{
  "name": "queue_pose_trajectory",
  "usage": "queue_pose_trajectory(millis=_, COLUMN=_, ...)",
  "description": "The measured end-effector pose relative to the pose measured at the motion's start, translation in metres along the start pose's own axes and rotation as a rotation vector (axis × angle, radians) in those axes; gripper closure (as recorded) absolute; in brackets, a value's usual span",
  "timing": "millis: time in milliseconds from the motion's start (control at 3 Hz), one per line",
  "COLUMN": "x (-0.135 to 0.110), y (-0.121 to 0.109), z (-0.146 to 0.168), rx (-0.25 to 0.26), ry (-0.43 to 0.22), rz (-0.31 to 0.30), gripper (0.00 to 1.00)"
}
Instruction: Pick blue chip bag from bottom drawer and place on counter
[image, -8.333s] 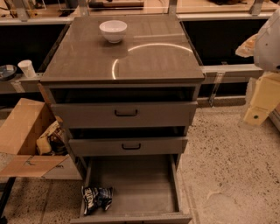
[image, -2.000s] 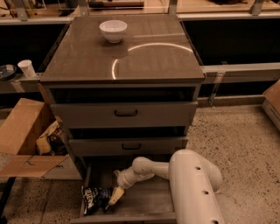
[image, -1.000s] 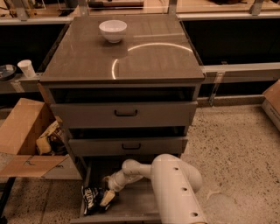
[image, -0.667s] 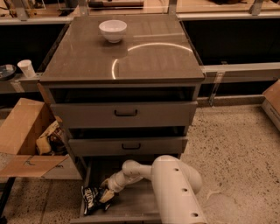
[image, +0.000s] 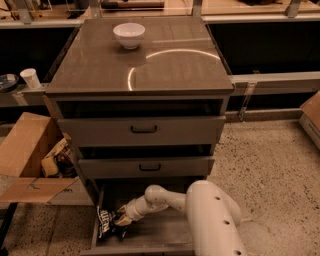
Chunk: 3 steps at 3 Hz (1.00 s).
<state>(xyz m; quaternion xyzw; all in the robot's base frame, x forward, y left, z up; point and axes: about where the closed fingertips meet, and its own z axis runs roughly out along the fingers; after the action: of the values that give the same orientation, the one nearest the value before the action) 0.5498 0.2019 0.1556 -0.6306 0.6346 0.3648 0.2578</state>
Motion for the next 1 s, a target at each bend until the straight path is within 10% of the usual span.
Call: queue_pose_trajectory(millis=1000, x=0.0, y=0.025, z=-0.122, rx=0.213, ry=-0.162, rz=-0.053, gripper=1.0)
